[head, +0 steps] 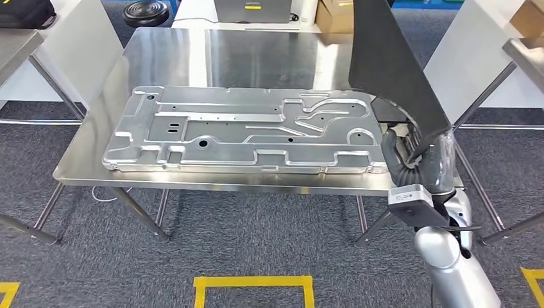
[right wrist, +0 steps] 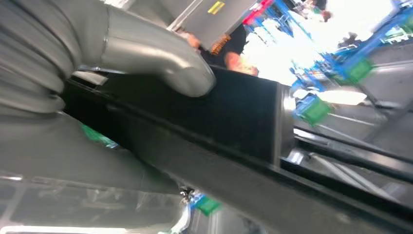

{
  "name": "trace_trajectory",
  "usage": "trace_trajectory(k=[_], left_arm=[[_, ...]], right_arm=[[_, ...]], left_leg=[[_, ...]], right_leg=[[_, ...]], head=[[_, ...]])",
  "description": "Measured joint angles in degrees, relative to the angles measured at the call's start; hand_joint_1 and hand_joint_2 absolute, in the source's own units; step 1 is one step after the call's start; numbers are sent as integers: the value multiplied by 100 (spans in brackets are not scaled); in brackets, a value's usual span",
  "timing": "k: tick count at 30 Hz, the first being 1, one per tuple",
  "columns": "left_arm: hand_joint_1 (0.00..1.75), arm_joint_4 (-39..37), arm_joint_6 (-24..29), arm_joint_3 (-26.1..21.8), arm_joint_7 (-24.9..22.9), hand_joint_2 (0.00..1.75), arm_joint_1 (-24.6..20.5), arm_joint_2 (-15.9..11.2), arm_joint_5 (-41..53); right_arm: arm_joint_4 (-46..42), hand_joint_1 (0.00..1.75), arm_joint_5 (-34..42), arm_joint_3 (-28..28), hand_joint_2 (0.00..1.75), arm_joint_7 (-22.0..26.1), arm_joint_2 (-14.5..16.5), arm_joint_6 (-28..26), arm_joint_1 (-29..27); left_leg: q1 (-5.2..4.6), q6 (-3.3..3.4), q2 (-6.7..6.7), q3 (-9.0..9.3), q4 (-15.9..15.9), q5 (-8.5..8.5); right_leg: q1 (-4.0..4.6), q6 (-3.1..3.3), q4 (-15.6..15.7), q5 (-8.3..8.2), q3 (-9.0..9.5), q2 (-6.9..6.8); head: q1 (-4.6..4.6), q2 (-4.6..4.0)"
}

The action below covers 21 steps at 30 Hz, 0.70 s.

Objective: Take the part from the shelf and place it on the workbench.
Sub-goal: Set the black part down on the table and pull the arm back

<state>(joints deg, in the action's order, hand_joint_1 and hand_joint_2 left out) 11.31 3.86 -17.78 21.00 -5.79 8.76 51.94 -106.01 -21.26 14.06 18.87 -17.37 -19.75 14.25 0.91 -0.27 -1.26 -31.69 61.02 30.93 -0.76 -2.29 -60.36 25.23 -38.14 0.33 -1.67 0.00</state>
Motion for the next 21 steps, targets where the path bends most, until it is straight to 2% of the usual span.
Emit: trace_trajectory(k=[2, 4, 6, 8, 9, 10, 12, 14, 16, 18, 20, 21], left_arm=[[0, 2, -7, 1, -3, 175, -3, -1, 2], [0, 2, -10, 1, -5, 175, -6, -1, 5], [0, 2, -10, 0, 0, 175, -12, 0, 4], [0, 4, -11, -2, 10, 175, -36, -1, -1], [0, 6, -12, -3, 13, 175, -50, 0, -1], [0, 6, -12, -3, 11, 175, -58, -1, 1], [0, 6, -11, -2, 1, 175, -44, -2, 4], [0, 2, -11, -2, -8, 175, -25, -1, 7], [0, 2, -12, -4, 1, 175, -22, 1, 5], [0, 6, -14, -5, 8, 175, -28, 4, 4], [0, 8, -16, -5, 1, 175, -32, 7, 10], [0, 8, -16, -5, -2, 175, -31, 7, 13]], right_arm=[[-7, 175, -4, -2, 175, -2, -1, -4, -3], [-11, 175, -6, -3, 175, -3, -1, -9, 6], [-13, 175, -8, -1, 175, -2, 1, -17, 12], [-13, 175, -10, 5, 175, -2, 4, -21, 4], [-13, 175, -10, 8, 175, -2, 5, -22, -1], [-13, 175, -12, 9, 175, -3, 5, -22, -4], [-12, 175, -17, 9, 175, -4, 6, -24, -5], [-11, 175, -21, 9, 175, -1, 8, -31, 1], [-14, 175, -24, 9, 175, 4, 11, -43, -3], [-16, 175, -27, 5, 175, 4, 14, -51, -10], [-17, 175, -27, 0, 175, 5, 15, -57, 13], [-17, 175, -27, -2, 175, 7, 15, -61, 22]], left_leg=[[-11, -64, 8, 48, 7, 24], [-16, -98, 42, 5, 244, 85], [-15, -115, 69, -314, 862, 302], [-16, -125, 71, -709, 1470, 526], [-15, -127, 71, -810, 1556, 507], [-13, -127, 72, -816, 1446, 369], [-9, -123, 77, -627, 787, -141], [-19, -97, 87, -519, 246, -392], [-40, -29, 94, -546, 106, -361], [-30, 46, 82, -499, 65, -361], [-5, 101, 70, -411, 31, -328], [-1, 122, 70, -374, 18, -302]], right_leg=[[-6, 53, 46, 24, 86, 6], [-42, 134, 73, 76, 204, 8], [-45, 202, 80, 149, 308, 4], [-37, 221, 80, 230, 397, 2], [-36, 217, 80, 276, 455, 4], [-39, 208, 80, 325, 524, 7], [-52, 174, 83, 432, 662, 16], [-47, 117, 79, 513, 737, 21], [-29, 56, 78, 550, 766, 16], [-29, 14, 52, 578, 779, 8], [-33, -12, -265, 689, 607, 5], [-34, -20, -579, 789, 411, 5]], head=[[13, 0], [67, 0], [149, 0], [215, 0], [235, 0], [255, 0], [305, 0], [344, 0], [340, 0], [318, 0], [252, 0], [202, 0]])
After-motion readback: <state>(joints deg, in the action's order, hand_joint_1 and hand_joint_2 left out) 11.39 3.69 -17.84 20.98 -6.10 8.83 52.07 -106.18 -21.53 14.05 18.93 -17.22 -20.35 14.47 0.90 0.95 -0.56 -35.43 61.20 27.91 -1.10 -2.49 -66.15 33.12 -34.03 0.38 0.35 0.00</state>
